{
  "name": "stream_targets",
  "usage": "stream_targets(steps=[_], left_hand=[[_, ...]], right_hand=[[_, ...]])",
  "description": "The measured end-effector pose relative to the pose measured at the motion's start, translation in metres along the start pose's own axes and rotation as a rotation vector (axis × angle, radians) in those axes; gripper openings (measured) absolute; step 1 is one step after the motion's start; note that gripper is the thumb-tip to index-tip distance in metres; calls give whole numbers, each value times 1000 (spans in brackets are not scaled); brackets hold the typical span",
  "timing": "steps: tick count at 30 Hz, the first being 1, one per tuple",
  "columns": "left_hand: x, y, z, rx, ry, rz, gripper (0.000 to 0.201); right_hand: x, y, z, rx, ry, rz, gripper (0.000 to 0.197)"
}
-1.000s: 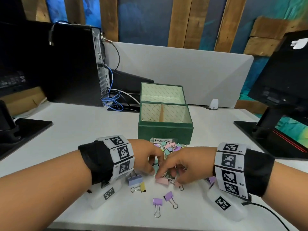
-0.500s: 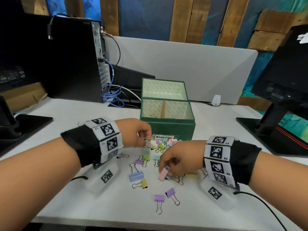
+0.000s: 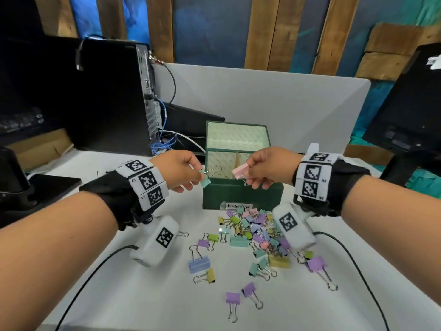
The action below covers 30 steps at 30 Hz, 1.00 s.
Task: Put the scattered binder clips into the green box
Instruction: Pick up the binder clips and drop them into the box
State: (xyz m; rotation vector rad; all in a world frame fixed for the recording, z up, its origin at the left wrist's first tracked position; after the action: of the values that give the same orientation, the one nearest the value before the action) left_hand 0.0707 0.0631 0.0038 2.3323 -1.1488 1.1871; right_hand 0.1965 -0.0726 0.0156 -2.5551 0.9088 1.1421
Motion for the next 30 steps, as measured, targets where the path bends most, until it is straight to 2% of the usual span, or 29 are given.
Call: stream_targets(steps=[4,6,9,11,14,18,22,25,27,30], left_hand=[[-4,-5,-1,16,74,-65,15],[-2,-8,-1,13,100,-81,16],[4,-15,-1,27,147,-95,18],[11,-19,0,42,152,-95,17],[22,-26,2,72,112,-66,20],[34,-34,8,100,-85,-35,22],[29,-38,16,85,-111,-26,24],[27,-34,16,81,-143,34,22],[21,-27,14,57,-253,64,21],[-1,-10,11,-33,-478,-2,15]], right_hand=[[-8,-15,-1,80,-195,140,12],[-14,-18,4,74,-303,173,8],[-15,-25,7,73,-270,130,34],[-12,-24,6,66,-205,100,38],[-8,-15,-9,102,-6,-1,32],[9,13,-32,163,274,-106,21],[43,38,-31,44,548,-77,22],[71,46,-23,-72,722,-20,26],[86,47,-19,-113,773,20,33],[98,46,-14,-142,804,37,44]])
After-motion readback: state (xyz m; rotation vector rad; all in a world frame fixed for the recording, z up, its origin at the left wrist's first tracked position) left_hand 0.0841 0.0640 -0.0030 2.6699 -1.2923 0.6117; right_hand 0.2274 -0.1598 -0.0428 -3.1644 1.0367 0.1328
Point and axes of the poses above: each hand's wrist, its own y-axis away from the middle knuckle, its own z-axis out of the palm, x = y × z, the point moved 8 cm from there along -y, towards the middle knuckle, and after that the axes turned 6 degrees about x, right-handed, at the moved point
